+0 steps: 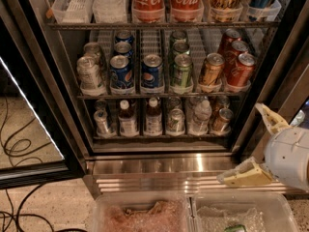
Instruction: Pick water bottle from bottom shelf of fridge
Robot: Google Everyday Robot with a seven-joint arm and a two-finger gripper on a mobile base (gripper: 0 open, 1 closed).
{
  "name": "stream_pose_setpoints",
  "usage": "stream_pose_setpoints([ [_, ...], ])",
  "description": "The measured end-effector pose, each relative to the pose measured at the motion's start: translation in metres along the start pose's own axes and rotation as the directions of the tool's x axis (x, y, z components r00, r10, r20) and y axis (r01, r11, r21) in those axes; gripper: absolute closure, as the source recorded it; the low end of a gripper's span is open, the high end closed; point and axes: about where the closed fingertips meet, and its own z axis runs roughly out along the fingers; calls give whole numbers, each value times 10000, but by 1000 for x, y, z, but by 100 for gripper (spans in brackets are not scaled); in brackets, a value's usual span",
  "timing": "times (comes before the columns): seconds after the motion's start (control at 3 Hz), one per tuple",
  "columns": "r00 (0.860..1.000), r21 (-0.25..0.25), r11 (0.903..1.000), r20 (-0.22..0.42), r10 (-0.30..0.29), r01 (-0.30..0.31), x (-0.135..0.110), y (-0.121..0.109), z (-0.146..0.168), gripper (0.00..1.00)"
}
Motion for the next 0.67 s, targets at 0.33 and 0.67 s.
stream_pose_setpoints([
  [0.33, 10000, 0, 10000, 0, 0, 0, 0, 0, 0, 0],
  [0.67, 9989, -231, 9987, 84, 461, -459, 17, 27, 22, 0],
])
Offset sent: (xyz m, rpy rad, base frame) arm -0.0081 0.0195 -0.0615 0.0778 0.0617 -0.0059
